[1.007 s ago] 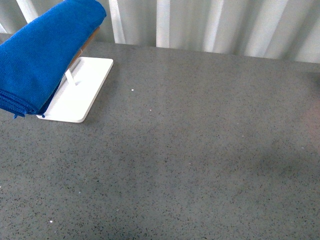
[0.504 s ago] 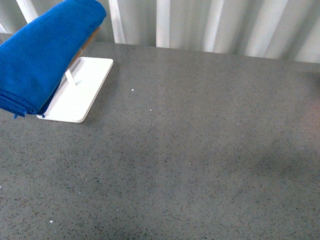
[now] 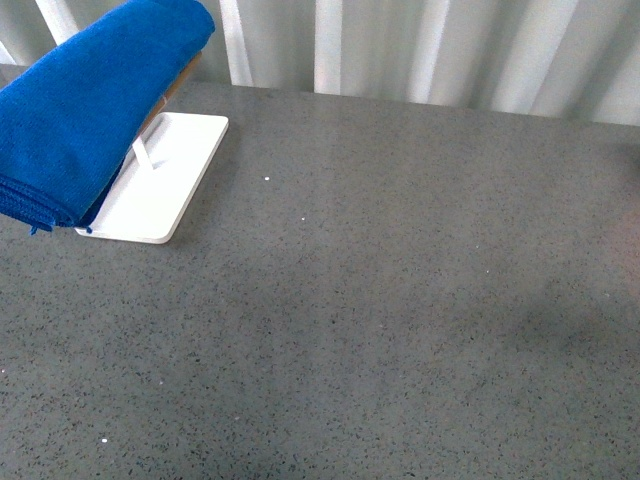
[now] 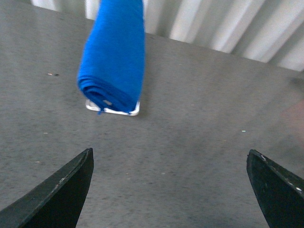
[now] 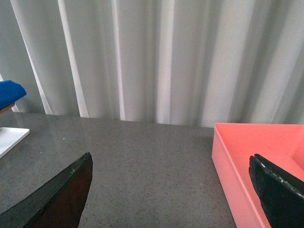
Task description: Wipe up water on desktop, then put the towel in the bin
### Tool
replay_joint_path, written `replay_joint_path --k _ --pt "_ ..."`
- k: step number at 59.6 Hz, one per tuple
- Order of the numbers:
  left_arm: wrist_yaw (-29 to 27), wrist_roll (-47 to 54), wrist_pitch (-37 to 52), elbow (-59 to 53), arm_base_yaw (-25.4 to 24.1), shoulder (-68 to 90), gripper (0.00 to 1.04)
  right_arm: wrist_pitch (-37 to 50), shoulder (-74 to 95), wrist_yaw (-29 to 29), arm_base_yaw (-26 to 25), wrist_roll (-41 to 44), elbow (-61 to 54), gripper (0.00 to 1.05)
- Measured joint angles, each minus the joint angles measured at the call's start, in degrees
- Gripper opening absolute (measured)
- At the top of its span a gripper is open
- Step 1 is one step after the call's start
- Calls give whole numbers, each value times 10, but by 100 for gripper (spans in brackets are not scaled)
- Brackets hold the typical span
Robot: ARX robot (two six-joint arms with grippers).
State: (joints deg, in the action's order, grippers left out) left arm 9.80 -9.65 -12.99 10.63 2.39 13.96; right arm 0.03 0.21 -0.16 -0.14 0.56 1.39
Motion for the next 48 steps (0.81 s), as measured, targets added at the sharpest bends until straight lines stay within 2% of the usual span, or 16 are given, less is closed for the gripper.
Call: replay_joint_path --k 7,11,16,28,48 --pt "-5 -3 103 63 40 101 98 0 0 1 0 0 0 98" --pt "11 9 200 137 56 233 98 0 0 0 0 0 0 98" --pt "41 17 222 243 63 411 98 0 0 1 0 0 0 98" --pt "-8 48 133 500 66 734 98 0 0 1 0 0 0 98" --pt "-60 56 -73 829 41 999 98 0 0 1 0 0 0 98"
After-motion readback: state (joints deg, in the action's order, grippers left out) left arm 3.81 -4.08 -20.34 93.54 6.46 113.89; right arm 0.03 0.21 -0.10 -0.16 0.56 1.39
